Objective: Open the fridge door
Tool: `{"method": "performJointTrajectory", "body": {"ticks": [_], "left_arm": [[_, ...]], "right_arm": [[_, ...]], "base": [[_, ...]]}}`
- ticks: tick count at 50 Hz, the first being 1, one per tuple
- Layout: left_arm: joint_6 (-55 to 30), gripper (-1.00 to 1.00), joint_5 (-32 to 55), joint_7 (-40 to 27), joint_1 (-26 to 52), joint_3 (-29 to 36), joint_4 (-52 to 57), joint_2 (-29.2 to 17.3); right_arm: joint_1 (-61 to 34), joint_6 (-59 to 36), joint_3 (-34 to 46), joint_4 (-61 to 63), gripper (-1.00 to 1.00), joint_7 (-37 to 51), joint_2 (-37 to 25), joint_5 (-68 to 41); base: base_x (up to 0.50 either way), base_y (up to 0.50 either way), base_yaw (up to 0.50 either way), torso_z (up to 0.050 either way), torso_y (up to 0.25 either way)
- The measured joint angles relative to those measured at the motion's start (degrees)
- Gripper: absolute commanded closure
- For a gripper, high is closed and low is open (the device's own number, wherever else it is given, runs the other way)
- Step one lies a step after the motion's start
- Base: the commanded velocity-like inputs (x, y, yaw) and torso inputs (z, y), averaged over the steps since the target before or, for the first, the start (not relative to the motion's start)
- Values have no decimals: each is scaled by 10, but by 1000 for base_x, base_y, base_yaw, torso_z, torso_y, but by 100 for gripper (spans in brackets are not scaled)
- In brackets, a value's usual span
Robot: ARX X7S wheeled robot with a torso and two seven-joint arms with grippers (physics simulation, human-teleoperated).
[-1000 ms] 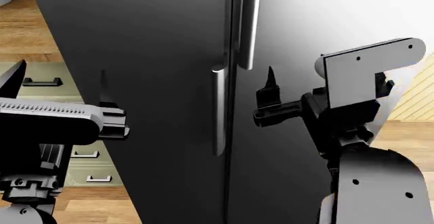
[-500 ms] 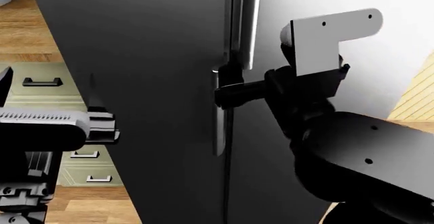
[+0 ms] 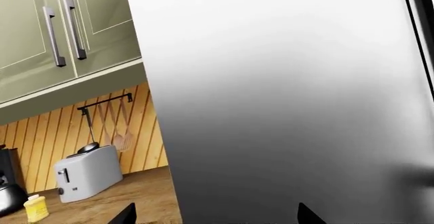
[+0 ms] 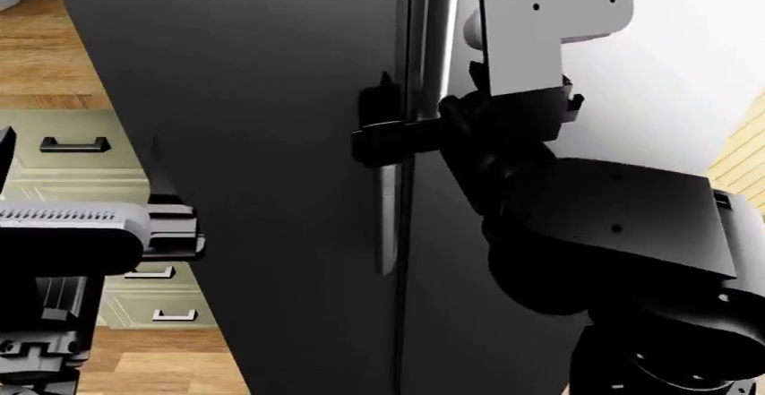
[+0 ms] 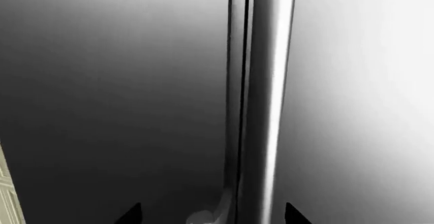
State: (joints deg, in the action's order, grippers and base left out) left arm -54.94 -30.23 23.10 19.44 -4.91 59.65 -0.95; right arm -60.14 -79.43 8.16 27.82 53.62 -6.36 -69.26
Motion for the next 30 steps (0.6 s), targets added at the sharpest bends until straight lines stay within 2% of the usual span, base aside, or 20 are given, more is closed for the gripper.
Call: {"method": "performJointTrajectory", "body": {"ticks": [30], "left_arm": [[5, -100, 20, -16, -12, -5, -2, -4]], "right_arm": [[-47, 113, 73, -155, -100, -67, -14, 99]], "base": [[0, 0, 0, 0, 0]]}}
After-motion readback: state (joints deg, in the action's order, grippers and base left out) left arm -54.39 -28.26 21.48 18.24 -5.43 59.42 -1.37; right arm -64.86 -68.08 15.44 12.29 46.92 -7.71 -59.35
